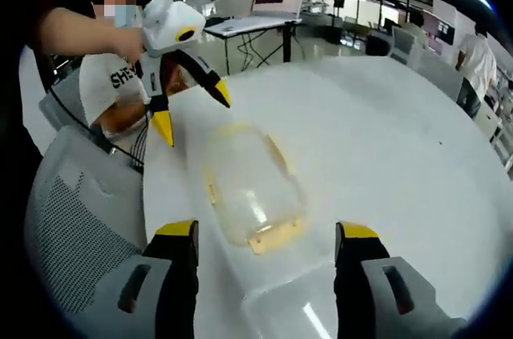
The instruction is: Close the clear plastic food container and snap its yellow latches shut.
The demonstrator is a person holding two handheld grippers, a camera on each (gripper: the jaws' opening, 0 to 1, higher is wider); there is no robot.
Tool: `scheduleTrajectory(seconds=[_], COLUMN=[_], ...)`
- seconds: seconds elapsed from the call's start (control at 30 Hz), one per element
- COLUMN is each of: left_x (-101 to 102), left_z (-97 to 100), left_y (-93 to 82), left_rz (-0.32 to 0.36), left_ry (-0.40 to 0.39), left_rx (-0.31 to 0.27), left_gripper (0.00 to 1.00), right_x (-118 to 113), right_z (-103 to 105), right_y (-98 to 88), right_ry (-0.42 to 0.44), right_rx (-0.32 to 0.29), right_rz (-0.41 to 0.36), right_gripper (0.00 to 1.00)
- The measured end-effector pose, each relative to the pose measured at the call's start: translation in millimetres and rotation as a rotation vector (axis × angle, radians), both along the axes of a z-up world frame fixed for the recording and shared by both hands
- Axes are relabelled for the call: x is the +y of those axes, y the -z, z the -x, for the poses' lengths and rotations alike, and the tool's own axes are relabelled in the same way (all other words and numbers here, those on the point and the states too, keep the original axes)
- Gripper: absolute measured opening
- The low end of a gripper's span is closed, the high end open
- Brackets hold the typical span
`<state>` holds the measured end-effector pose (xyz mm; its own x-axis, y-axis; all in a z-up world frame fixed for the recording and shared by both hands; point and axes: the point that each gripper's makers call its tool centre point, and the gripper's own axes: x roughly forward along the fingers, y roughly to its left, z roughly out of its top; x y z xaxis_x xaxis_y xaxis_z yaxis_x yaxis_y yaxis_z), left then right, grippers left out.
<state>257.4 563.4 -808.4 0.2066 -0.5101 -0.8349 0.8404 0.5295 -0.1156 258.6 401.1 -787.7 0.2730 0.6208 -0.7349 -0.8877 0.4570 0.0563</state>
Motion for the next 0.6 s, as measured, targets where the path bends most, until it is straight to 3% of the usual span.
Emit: scheduleTrajectory(seconds=[0.6], left_x=[4], left_z=[-15.4], left_y=[14.1], left_rz=[-0.084], left_ry=[0.116], left_rx=[-0.011], left_gripper=[0.67], right_x=[2], right_z=[1], right_y=[20.3], right_ry=[-0.13], right_rx=[-0.009], right_rz=[0.099], right_gripper=[0.61])
